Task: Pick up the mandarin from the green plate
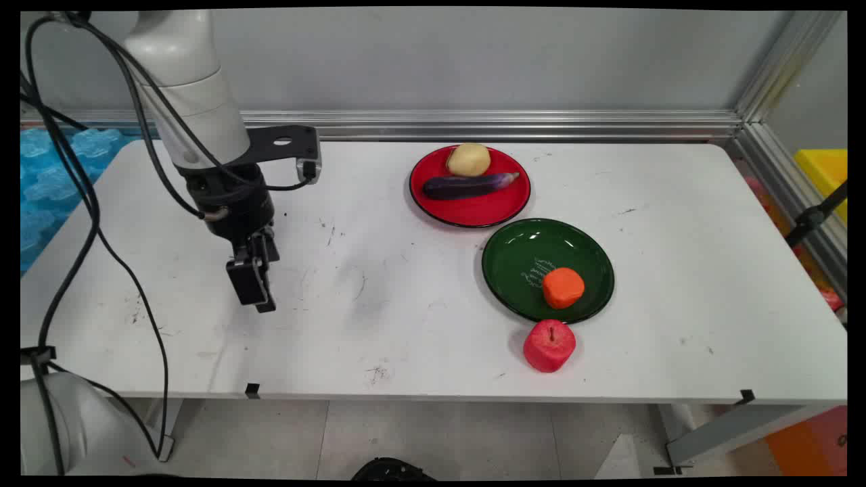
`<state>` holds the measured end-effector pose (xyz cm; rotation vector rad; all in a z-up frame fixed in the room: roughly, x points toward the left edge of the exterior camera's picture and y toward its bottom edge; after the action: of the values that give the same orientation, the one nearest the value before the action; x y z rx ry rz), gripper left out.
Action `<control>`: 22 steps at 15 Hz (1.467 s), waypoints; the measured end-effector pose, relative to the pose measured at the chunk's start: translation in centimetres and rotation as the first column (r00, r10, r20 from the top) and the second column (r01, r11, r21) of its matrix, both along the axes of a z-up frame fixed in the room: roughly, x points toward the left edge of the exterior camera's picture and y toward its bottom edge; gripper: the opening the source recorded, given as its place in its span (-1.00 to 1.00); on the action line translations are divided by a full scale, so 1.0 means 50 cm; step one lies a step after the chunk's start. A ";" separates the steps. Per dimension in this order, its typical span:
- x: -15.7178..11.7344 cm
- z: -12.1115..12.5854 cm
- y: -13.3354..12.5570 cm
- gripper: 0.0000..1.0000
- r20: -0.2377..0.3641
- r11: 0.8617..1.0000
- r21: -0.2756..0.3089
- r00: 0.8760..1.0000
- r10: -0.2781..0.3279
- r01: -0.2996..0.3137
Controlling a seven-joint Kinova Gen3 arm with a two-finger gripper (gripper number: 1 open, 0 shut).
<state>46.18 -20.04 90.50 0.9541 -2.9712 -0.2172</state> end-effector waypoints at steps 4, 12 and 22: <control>-0.023 -0.008 -0.023 1.00 -0.015 0.999 -0.040 1.000 -0.026 0.025; -0.169 -0.040 -0.148 1.00 -0.093 0.976 -0.194 0.989 -0.113 0.094; -0.391 -0.100 -0.280 1.00 -0.227 0.923 -0.374 0.957 -0.182 0.087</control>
<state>26.64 -34.06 85.50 0.6236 -2.7009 0.1878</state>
